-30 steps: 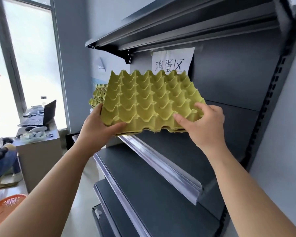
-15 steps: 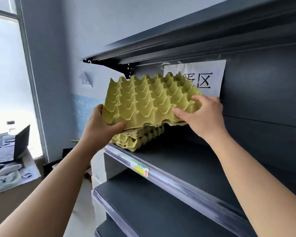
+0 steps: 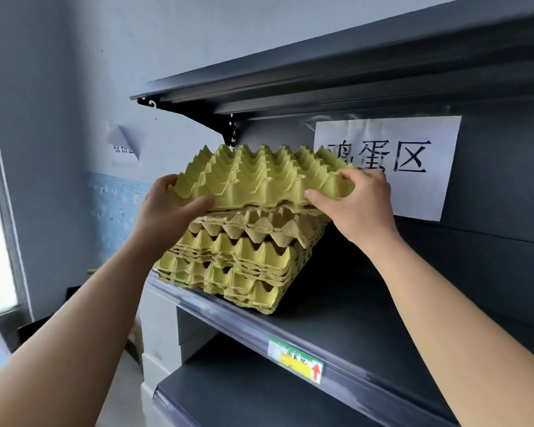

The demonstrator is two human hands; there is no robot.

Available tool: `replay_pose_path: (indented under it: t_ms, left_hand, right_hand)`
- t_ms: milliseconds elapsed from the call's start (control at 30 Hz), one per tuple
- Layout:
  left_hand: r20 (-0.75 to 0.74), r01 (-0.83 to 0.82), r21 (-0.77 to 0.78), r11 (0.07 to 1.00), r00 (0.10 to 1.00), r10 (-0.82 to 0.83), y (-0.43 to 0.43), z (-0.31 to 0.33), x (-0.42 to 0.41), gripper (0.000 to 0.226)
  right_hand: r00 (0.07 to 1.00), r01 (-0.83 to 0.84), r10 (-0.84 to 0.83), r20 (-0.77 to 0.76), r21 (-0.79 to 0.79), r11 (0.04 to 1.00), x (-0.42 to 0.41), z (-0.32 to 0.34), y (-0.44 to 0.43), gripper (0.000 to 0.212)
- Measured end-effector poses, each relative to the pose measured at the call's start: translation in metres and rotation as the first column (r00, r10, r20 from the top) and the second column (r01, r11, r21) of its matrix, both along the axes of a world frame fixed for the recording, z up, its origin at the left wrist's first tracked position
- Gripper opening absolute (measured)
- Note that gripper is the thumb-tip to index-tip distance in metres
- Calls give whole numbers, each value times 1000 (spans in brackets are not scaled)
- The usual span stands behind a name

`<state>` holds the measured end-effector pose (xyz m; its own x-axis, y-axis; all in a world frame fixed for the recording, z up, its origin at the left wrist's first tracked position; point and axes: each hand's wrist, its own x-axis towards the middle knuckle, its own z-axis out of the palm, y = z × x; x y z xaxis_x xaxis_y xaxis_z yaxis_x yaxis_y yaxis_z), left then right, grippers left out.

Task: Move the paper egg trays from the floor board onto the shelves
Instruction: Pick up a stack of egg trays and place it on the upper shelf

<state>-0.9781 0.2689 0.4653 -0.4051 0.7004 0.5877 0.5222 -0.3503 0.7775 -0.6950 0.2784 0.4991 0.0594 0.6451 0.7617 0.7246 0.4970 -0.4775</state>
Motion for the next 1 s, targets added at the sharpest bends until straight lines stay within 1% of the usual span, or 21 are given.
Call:
replay_pose_path:
  t_ms: [200, 333, 433, 667, 767, 800, 867, 1000]
  left_hand:
    - [26, 25, 23, 999, 999, -26, 46, -5, -28, 77]
    - [111, 65, 28, 998, 992, -68, 66, -12, -46, 78]
    - [129, 122, 33, 992, 984, -125, 78, -18, -62, 76]
    - [145, 285, 3, 959, 948, -282, 103, -27, -87, 69]
    - [141, 339, -22, 940, 932, -333, 111, -25, -92, 55]
    - [131, 353, -36, 935, 929, -345, 113, -25, -92, 57]
    - [120, 384, -65, 921, 919, -375, 115, -25, -95, 68]
    - [83, 374, -96, 922, 926, -367, 117, -28, -98, 66]
  right_hand:
    - [1000, 6, -6, -2, 24, 1000, -22, -3, 29, 71]
    - [1000, -8, 7, 5, 73, 997, -40, -5, 33, 68]
    - [1000, -1, 0, 14, 82, 997, -53, -9, 32, 64]
    - [995, 97, -95, -26, 94, 991, -80, -18, 23, 56]
    - [988, 153, -152, -28, 66, 986, -89, -21, 20, 55]
    - [985, 171, -170, -23, 58, 984, -91, -22, 19, 55]
    - [979, 202, -201, -21, 46, 978, -96, -24, 18, 55]
    - [970, 244, -244, -18, 15, 970, -101, -27, 15, 55]
